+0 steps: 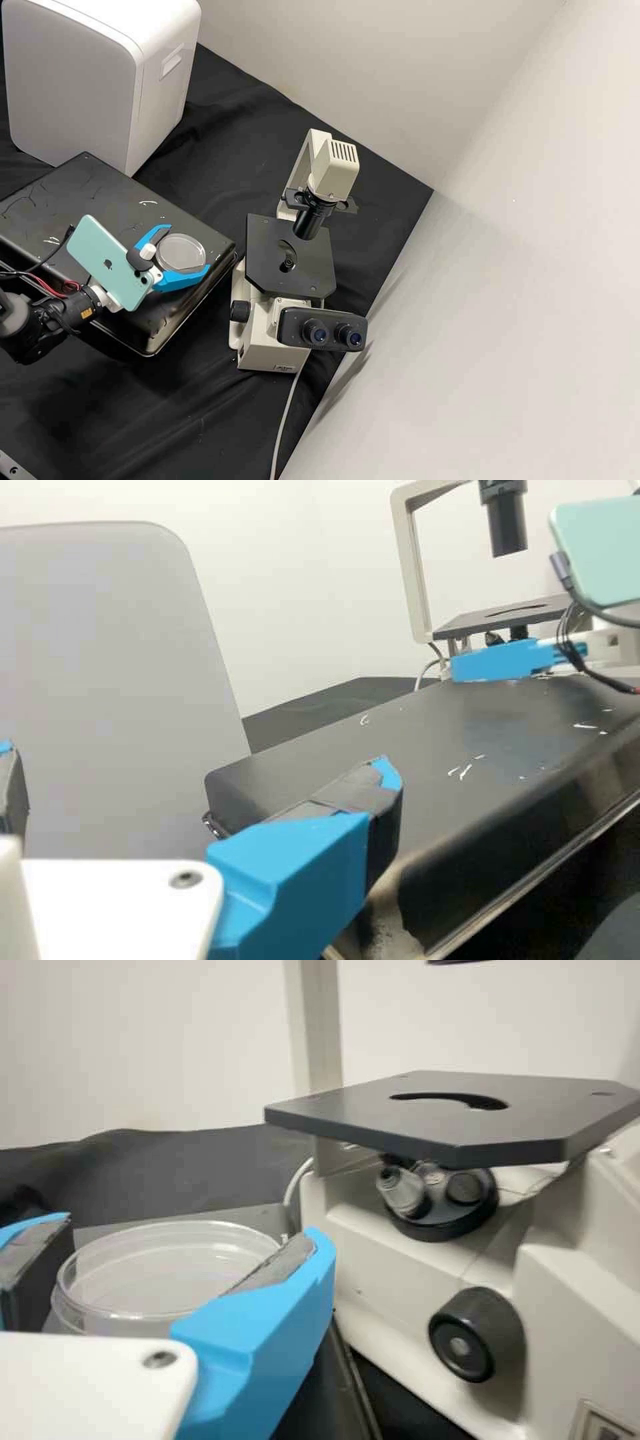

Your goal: Place the petri dish on the microscope

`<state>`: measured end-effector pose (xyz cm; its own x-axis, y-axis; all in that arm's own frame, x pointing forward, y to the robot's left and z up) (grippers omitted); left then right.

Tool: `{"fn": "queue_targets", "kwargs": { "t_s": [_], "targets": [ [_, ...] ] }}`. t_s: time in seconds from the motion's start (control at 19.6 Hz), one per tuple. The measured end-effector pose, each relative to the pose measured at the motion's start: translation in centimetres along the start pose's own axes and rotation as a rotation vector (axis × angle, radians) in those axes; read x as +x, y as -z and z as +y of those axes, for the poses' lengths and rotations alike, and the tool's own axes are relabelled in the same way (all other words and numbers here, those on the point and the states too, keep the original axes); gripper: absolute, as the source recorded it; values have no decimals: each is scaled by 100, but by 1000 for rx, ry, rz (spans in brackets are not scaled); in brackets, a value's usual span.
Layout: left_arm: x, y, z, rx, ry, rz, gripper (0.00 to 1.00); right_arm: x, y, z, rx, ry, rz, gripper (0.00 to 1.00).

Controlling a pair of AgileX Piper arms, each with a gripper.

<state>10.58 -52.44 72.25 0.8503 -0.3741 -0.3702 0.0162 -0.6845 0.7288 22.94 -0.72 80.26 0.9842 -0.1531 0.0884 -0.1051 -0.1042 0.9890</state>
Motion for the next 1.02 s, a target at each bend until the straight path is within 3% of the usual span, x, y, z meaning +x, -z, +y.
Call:
{"fn": "queue_targets", "kwargs": {
  "t_s": [0.76, 1.02],
  "targets": [
    [-5, -16, -1, 0, 0, -11, 100, -262, 50, 326, 15, -130, 46, 0],
    [-6, -17, -1, 0, 0, -12, 100, -283, 48, 355, 21, -137, 53, 0]
  ]
}}
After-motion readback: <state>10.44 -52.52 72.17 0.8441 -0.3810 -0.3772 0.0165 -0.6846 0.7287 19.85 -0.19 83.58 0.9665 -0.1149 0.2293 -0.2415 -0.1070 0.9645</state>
